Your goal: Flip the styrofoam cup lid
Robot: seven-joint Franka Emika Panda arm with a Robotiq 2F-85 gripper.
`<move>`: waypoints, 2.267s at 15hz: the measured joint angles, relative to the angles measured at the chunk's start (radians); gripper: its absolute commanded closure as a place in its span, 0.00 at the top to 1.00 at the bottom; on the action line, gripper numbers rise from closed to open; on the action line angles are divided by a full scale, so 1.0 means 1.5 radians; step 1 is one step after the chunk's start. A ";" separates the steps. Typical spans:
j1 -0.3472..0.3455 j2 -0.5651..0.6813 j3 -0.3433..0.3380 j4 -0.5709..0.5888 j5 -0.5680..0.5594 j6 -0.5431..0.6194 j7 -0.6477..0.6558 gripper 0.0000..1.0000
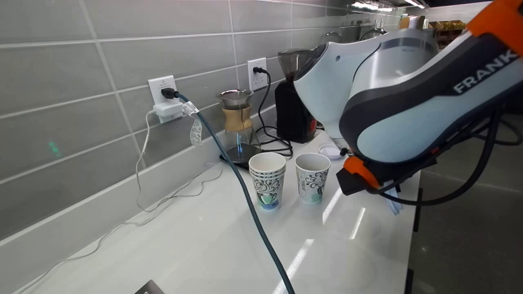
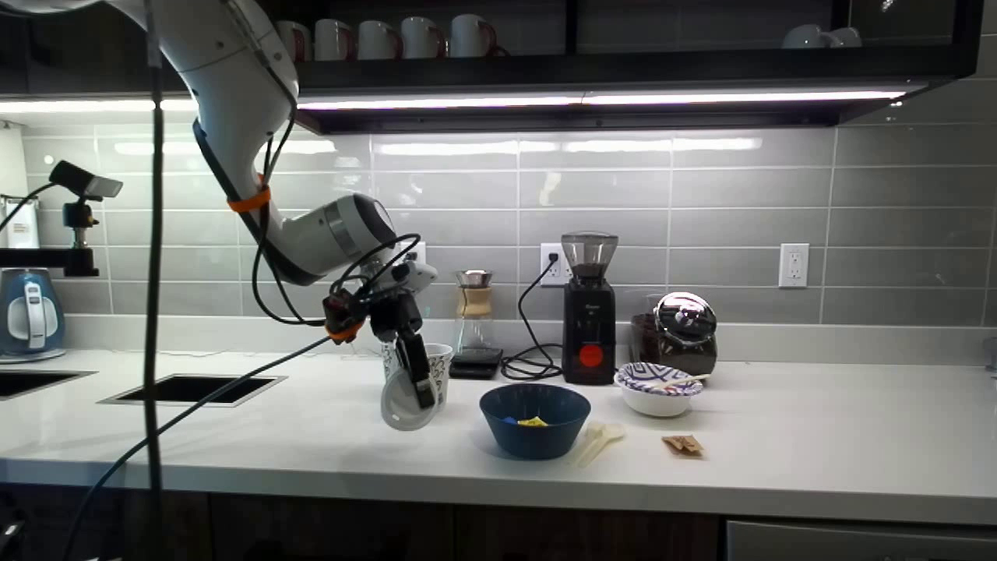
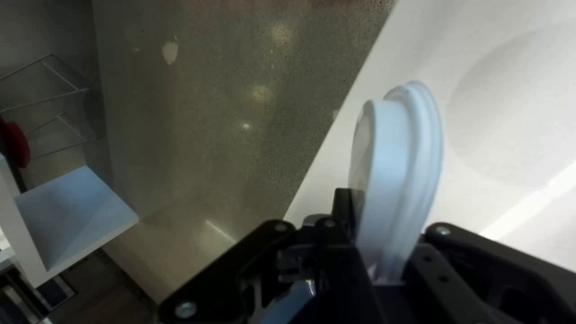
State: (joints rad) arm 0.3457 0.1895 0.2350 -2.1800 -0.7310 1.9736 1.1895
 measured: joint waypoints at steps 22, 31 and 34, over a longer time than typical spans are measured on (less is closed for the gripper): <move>0.000 0.089 0.000 0.077 0.118 0.152 -0.107 1.00; -0.095 -0.132 -0.016 -0.080 0.458 0.207 -0.459 1.00; -0.103 -0.223 -0.030 -0.127 0.487 0.207 -0.506 1.00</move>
State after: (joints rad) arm 0.1914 -0.1449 0.1902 -2.3709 -0.0004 2.2840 0.4302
